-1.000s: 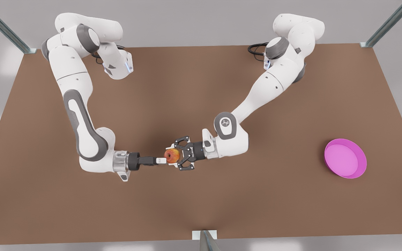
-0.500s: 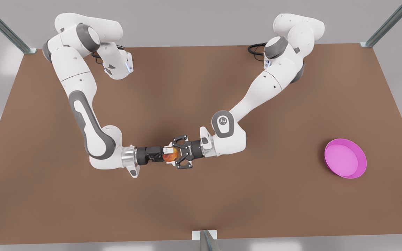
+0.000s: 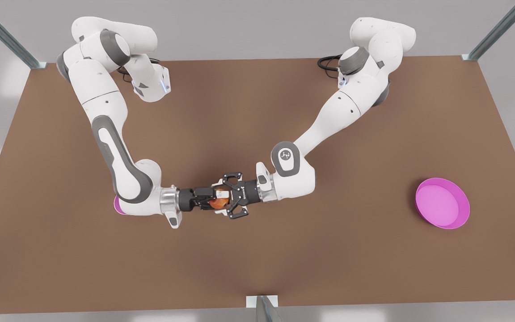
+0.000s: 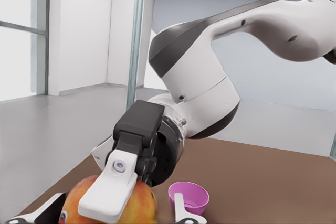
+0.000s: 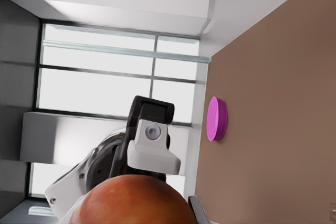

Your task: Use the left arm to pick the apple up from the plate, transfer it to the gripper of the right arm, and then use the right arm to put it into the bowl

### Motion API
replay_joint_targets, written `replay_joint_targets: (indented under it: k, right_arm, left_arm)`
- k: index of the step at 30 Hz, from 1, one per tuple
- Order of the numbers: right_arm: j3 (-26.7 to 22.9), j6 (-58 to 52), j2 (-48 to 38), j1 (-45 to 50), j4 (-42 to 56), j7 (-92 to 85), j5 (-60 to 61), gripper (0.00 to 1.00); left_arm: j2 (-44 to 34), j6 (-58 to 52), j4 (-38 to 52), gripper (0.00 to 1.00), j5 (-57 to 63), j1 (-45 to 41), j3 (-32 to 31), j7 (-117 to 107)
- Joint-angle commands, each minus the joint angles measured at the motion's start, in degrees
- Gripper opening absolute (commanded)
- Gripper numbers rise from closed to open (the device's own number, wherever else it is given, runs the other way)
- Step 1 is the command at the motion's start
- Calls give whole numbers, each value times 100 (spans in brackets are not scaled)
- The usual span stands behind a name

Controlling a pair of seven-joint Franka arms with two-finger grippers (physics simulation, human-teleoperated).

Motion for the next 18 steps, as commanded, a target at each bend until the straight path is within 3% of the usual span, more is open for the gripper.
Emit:
replay_joint_targets:
  k: [1,12,14,15,16,17,18]
  right_arm:
    - [3,4,-10,-6,3,-480,-21,69]
    - [-6,-479,-28,-700,-120,-489,-891,71]
    - [-94,-409,-28,-779,-103,-454,-1154,71]
    - [-164,-356,-28,-832,-85,-419,-1427,71]
    - [-261,-356,-45,-841,-59,-349,-1743,71]
    - [-357,-356,-54,-911,-41,-296,-2060,71]
    - [-375,-356,-54,-1025,-33,-278,-2402,71]
  left_arm:
    - [-13,-17,2,99,-1,0,-3,98]
    - [-66,-52,-77,99,25,211,32,-51]
    - [-276,-333,-410,99,95,650,49,-43]
    - [-645,-544,-1016,99,104,1071,84,-69]
    - [-1216,-895,-1833,100,664,1616,286,-726]
    - [-1761,-2036,-2046,100,3009,2083,638,-3404]
    - [-2087,-3399,-1958,100,4936,2583,577,-4814]
